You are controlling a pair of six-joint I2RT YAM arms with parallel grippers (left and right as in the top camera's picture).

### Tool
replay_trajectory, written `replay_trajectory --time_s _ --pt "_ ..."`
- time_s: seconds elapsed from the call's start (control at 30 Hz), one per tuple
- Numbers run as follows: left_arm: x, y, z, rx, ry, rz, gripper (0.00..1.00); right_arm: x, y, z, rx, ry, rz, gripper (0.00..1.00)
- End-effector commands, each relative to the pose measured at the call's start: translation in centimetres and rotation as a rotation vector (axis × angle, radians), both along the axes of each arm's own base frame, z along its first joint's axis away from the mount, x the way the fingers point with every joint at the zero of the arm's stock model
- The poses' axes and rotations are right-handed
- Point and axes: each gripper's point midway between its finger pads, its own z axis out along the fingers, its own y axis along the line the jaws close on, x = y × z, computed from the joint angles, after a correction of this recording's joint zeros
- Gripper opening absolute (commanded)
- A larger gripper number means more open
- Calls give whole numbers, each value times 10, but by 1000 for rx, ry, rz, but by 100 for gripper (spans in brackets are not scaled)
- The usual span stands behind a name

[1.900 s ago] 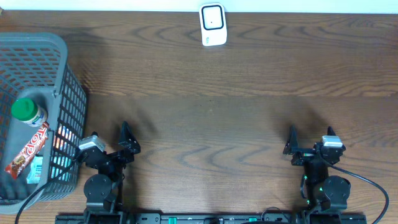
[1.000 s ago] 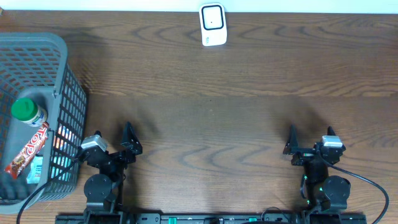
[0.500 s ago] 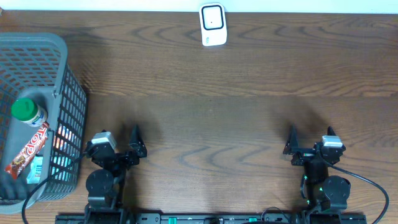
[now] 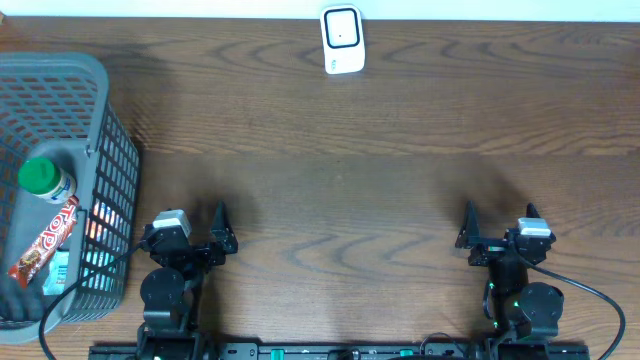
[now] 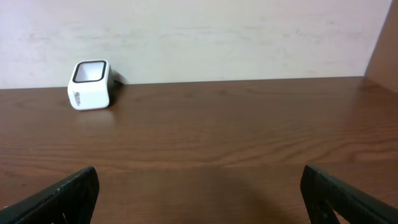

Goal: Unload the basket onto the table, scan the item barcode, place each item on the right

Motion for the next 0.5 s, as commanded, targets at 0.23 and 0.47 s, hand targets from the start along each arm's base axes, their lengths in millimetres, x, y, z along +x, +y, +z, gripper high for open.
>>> replay_trajectory --time_s 0.23,0.47 --pt "-10 -8 76 157 -70 -82 98 0 0 0 14 -2 0 99" --pt "-34 -17 140 48 67 -126 98 0 0 0 14 -2 0 99"
